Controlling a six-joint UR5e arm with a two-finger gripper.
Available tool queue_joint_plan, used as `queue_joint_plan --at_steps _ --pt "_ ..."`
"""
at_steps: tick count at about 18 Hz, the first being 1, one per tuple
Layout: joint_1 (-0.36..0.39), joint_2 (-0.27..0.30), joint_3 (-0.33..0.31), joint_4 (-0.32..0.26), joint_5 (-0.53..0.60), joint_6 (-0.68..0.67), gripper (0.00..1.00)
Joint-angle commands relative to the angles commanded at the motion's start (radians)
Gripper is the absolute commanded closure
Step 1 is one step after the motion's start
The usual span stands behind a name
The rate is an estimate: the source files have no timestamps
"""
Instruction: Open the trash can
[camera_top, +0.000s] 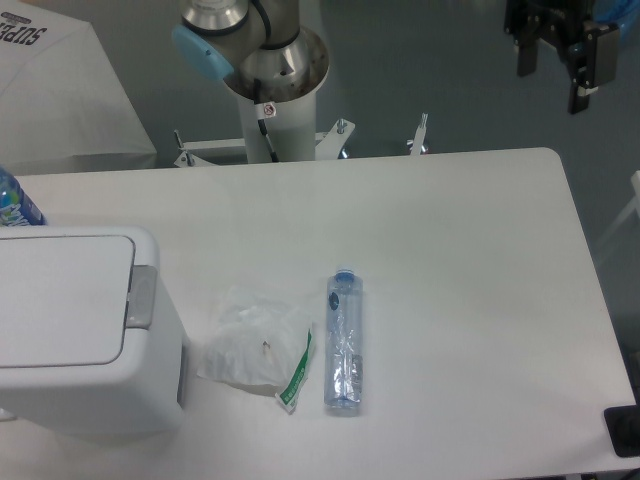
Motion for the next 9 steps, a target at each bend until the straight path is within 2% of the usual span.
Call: queue_joint_plan --at_steps 4,7,9 --pt "-0.002 0.002 0.000 0.000 0.000 -0.029 0.00" --pt "-0.015 0.003 -0.003 0.000 -0.014 -0.235 0.00" --pt "-0.069 -0.001 -0.006 0.009 -0.011 -0.346 0.00"
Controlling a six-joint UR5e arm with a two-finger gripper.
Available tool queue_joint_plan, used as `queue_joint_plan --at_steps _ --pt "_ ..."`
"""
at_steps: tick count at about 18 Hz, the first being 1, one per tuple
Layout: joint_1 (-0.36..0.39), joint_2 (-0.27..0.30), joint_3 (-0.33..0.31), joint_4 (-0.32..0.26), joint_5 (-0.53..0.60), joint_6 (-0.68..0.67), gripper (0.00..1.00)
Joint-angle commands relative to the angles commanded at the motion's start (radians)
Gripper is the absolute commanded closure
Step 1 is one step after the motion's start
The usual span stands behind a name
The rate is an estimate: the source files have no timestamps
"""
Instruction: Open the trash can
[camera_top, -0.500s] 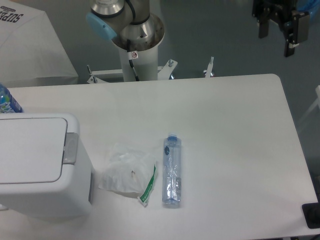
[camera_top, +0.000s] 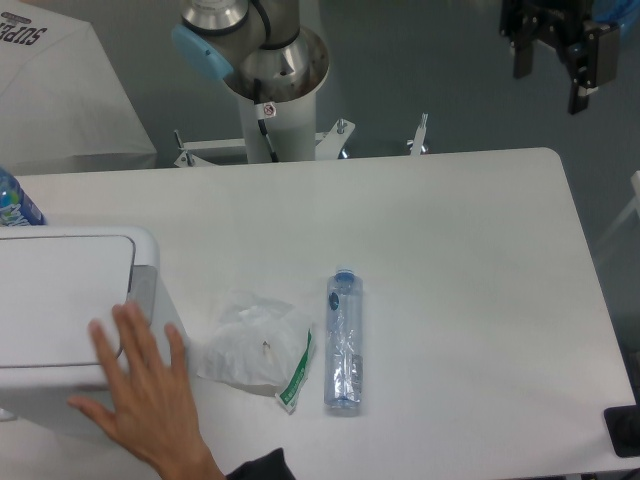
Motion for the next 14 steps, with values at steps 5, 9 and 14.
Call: queue_joint_plan --at_steps 5,9,14 --pt "-0.033 -0.002 -0.003 0.011 -0.008 -0.027 0.00" --pt "-0.034 0.009 -0.017 0.005 -0.055 -0.130 0.00" --pt "-0.114 0.015 -0.047 0.017 -0.146 -0.528 0.00"
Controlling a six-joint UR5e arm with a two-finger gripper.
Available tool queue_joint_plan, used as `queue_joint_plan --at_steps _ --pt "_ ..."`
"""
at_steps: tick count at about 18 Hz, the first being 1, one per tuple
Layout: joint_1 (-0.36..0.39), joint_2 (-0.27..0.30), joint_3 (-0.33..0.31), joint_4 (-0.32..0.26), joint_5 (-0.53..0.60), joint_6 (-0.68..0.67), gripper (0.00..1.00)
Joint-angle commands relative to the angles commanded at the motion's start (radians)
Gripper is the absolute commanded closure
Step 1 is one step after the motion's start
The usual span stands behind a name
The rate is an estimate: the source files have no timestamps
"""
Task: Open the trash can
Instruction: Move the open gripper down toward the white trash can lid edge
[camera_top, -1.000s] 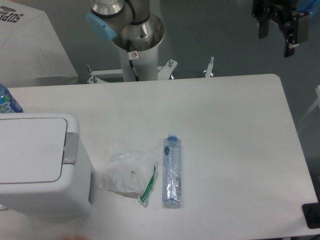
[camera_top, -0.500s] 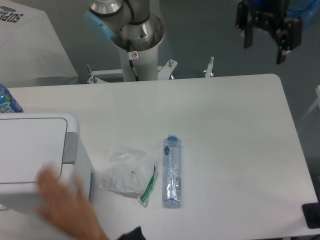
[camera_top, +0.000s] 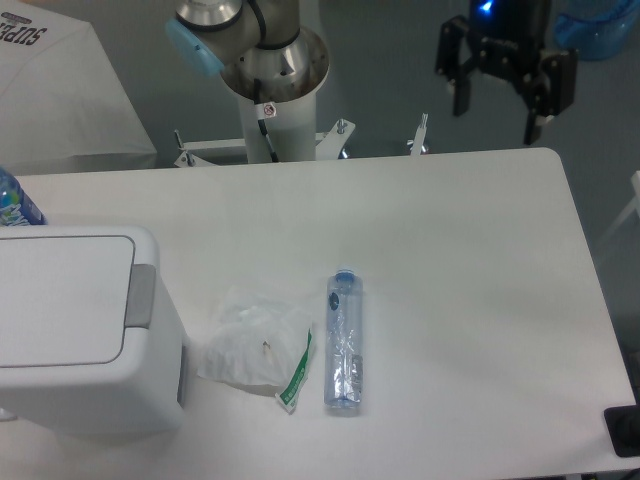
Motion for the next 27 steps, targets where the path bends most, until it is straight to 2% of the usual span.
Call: queue_joint_plan --at_steps 5,9,13,15,18,22,27 --pt "-0.130 -0.024 -0.057 0.129 -0.003 -0.298 0.00" --pt "-0.227 -0.066 -0.060 0.222 -0.003 -0.511 0.00" --pt "-0.319 -0.101 -0.071 0.256 -0.008 -0.732 0.00" --pt "-0.345 -0.112 -0.074 0.288 -0.057 -0.827 0.00" --pt "-0.361 -0.112 -0.118 0.336 -0.135 -0.907 0.00" --pt "-0.393 -0.113 -0.170 0.472 -0.166 -1.007 0.00" --pt "-0.422 -0.138 -0.164 0.483 -0.167 -1.013 0.00"
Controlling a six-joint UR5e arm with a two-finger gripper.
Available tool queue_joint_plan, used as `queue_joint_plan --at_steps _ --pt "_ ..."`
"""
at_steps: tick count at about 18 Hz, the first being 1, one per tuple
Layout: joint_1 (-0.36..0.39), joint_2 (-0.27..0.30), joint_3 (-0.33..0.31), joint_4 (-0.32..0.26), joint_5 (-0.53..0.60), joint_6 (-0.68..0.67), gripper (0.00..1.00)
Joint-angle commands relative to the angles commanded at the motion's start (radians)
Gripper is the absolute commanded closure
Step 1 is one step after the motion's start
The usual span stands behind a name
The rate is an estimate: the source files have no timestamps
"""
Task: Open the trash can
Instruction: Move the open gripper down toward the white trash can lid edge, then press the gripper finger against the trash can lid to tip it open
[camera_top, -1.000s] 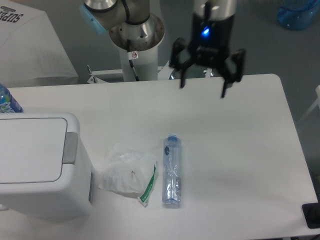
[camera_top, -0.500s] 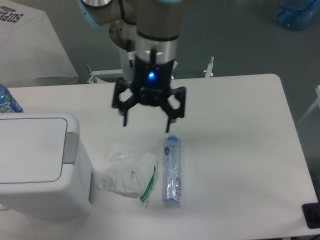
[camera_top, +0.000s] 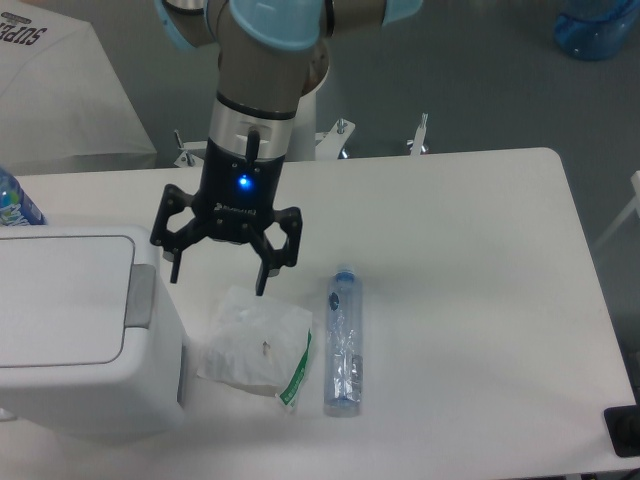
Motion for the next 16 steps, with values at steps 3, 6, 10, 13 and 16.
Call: queue_joint_plan --at_steps 3,6,10,13,16 --pt "-0.009 -0.012 0.002 0.000 0.002 0.000 0.00" --pt "-0.018 -0.022 0.003 0.008 0.002 0.000 0.00" --pt "-0.018 -0.025 0.002 0.008 0.003 0.000 0.00" --pt "-0.018 -0.025 0.000 0.008 0.005 0.002 0.00" --pt "-0.018 -0.026 -0.003 0.008 0.005 0.002 0.00"
